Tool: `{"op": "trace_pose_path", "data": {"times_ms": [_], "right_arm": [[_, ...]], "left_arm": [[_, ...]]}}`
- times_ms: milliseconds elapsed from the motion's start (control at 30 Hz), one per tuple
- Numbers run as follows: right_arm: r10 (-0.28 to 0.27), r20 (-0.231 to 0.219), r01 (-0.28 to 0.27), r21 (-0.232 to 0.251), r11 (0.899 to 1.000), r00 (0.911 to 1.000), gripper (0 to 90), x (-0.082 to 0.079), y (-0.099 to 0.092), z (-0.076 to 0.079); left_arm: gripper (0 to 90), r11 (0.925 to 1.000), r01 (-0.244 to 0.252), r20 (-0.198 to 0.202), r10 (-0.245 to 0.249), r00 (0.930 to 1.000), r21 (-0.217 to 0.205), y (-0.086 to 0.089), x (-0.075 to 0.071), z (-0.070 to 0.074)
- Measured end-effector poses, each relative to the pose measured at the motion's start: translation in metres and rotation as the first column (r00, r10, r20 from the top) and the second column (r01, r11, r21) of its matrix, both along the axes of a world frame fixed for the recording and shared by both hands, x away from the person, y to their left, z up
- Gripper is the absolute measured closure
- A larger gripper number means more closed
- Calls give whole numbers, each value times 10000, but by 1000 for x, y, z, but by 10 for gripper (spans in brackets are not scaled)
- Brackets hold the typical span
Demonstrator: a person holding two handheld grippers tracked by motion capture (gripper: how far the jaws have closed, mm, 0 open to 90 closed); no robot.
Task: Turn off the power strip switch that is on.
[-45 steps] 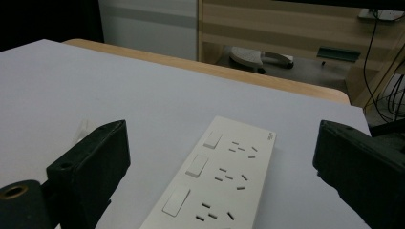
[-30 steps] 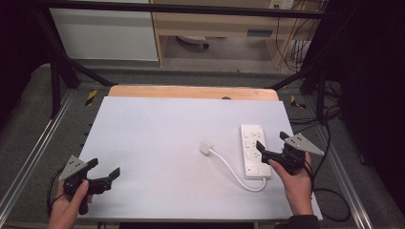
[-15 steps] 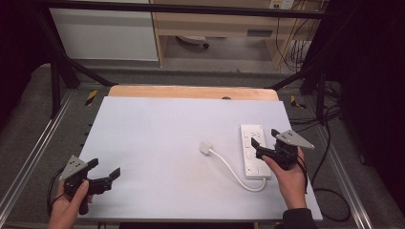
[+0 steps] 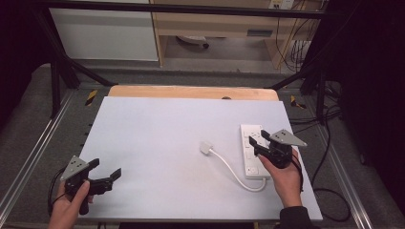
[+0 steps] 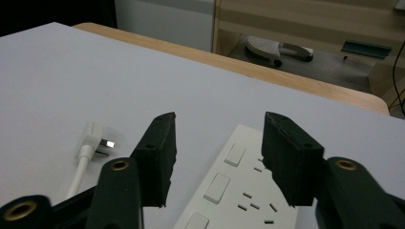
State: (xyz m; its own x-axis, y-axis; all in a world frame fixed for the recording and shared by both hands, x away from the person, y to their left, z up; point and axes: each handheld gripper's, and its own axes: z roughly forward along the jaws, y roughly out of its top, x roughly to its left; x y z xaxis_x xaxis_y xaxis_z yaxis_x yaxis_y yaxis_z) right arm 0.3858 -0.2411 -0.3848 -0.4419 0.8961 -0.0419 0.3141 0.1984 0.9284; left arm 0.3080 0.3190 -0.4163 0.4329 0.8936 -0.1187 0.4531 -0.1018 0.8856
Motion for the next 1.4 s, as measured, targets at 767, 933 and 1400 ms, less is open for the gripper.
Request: {"op": "trace_pose_path", "data": {"times_ms": [767,933,1400], "right_arm": [[331,200,-325,-297,9990,9993,828,4,8,-6],[325,5,-325,-347,9989,9995,856,7,13,-10],[238,-347,-242,-112,9996,9991,900,10,16,-19]], "left_arm": [[53,10000,44,40,-44,10000,59,0,0,1],[53,10000,40,50,-40,10000,74,0,0,1],[53,10000,52,63,-53,10000,70,0,0,1]]}}
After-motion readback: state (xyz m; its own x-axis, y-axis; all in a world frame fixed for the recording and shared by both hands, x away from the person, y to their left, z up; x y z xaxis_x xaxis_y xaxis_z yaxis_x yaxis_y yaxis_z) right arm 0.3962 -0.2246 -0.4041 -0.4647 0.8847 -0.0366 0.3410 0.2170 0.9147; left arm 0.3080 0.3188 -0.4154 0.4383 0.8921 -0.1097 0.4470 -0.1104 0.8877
